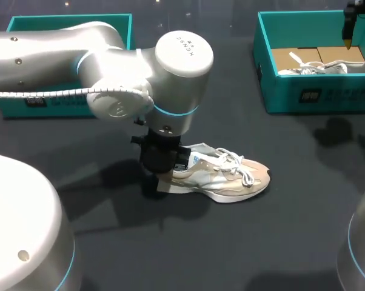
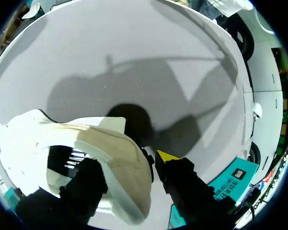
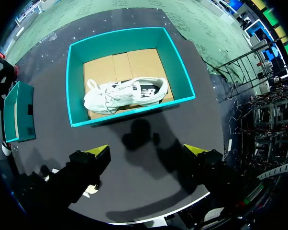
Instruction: Take the shoe out of the shoebox, open the shoe tongue, remove and reinsert the insole, then place the shoe into the shoebox
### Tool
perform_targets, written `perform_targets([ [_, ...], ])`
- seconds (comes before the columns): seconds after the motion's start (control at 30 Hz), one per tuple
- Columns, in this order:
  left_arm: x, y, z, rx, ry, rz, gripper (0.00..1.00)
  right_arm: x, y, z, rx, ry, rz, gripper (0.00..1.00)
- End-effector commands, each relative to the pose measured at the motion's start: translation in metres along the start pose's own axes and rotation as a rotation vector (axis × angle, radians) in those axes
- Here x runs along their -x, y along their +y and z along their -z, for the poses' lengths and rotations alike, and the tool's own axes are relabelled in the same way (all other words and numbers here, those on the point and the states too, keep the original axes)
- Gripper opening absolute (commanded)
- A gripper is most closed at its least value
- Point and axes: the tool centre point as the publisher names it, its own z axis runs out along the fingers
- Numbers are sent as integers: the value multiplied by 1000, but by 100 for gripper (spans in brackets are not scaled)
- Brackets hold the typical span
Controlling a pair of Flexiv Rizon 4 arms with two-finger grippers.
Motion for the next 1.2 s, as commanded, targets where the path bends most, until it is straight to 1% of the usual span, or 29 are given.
perform_targets([
  [0.03, -27, -1, 20, -20, -58, 15, 100, 0, 0, 0, 0, 0, 0, 100],
  [0.1, -37, 2, 33, -53, -94, 40, 100, 0, 0, 0, 0, 0, 0, 100],
  [0.2, -55, 4, 63, -99, -174, 94, 100, 0, 0, 0, 0, 0, 0, 100],
  [0.27, -65, 4, 79, -121, -226, 129, 100, 0, 0, 0, 0, 0, 0, 100],
  [0.3, -70, 4, 87, -144, -250, 152, 100, 0, 0, 0, 0, 0, 0, 100],
  [0.33, -77, 4, 97, -197, -277, 182, 100, 0, 0, 0, 0, 0, 0, 100],
  [0.37, -80, 3, 101, -216, -289, 194, 100, 0, 0, 0, 0, 0, 0, 100],
  [0.47, -93, -2, 116, -340, -342, 225, 100, 0, 0, 0, 0, 0, 0, 100],
  [0.5, -97, -7, 120, -363, -350, 217, 100, 0, 0, 0, 0, 0, 0, 100],
  [0.93, -97, -7, 120, -363, -350, 217, 100, 0, 0, 0, 0, 0, 0, 100],
  [0.97, -105, -4, 118, -418, -371, 260, 100, 0, 0, 0, 0, 0, 0, 100],
  [1.07, -120, -2, 111, -535, -418, 388, 100, 0, 0, 0, 0, 0, 0, 100],
  [1.13, -124, -3, 108, -557, -445, 468, 100, 0, 0, 0, 0, 0, 0, 100],
  [1.2, -127, -4, 106, -629, -482, 547, 100, 0, 0, 0, 0, 0, 0, 100],
])
